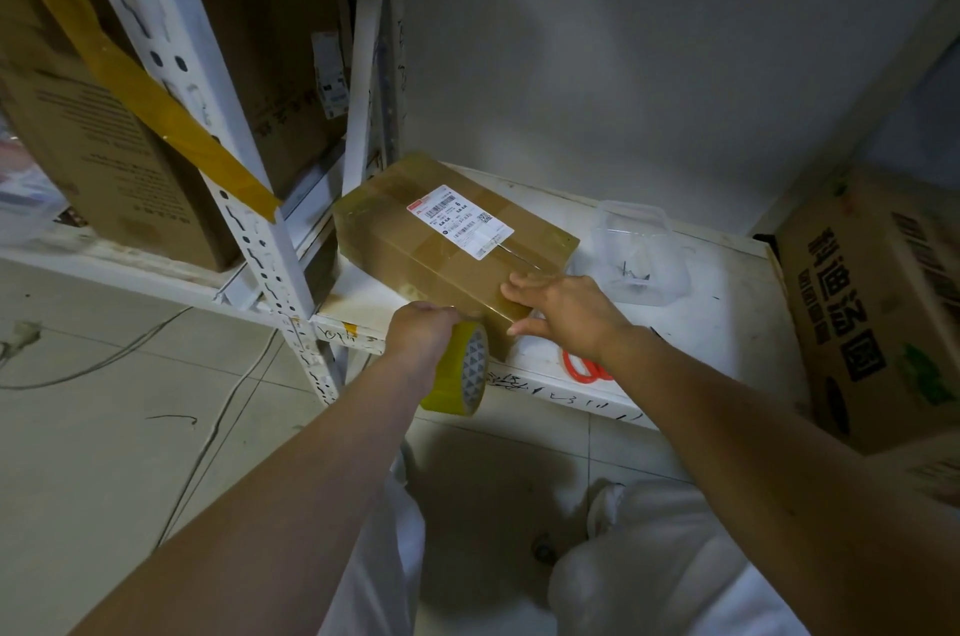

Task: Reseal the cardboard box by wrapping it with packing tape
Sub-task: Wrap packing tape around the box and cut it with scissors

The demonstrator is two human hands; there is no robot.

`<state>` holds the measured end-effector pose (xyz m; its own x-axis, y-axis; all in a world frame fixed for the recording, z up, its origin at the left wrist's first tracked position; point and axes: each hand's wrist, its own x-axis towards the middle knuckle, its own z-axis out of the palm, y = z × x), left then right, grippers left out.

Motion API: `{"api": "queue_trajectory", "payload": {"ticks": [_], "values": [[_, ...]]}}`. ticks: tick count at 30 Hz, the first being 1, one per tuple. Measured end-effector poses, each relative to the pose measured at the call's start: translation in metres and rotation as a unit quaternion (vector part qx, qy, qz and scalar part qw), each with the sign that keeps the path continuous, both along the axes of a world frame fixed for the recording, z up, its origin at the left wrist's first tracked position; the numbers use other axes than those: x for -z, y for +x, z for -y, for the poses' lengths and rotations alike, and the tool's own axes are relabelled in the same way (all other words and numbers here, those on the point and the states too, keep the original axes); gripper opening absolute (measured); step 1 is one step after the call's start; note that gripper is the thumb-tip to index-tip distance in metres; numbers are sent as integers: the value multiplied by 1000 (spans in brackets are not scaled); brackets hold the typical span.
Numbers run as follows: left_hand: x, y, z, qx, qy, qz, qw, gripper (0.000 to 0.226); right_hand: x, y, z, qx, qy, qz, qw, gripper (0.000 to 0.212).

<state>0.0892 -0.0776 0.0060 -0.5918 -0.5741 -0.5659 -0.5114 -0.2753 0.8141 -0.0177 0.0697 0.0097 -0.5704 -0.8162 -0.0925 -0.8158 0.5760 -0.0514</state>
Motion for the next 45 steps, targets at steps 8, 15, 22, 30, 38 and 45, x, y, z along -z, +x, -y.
{"api": "queue_trajectory", "payload": {"ticks": [8, 15, 22, 30, 38, 45], "values": [[2, -8, -5, -116, -4, -7, 993, 15, 41, 15, -6, 14, -109, -101, 989, 37], [1, -11, 0, -158, -29, -13, 987, 25, 54, 3, -13, -38, -116, -125, 985, 52], [1, -13, -5, -185, -12, -25, 982, 21, 46, -6, -13, -90, -122, -152, 977, 25], [-1, -15, -5, -265, 56, -92, 958, 30, 20, -11, 4, 82, -161, -132, 975, 54], [4, -25, -9, -240, 171, -95, 951, 20, 13, -71, 20, 288, -79, 124, 946, 71], [2, -37, 13, -186, 163, -112, 962, 38, 18, -48, 10, 366, -138, 119, 913, 89]]}}
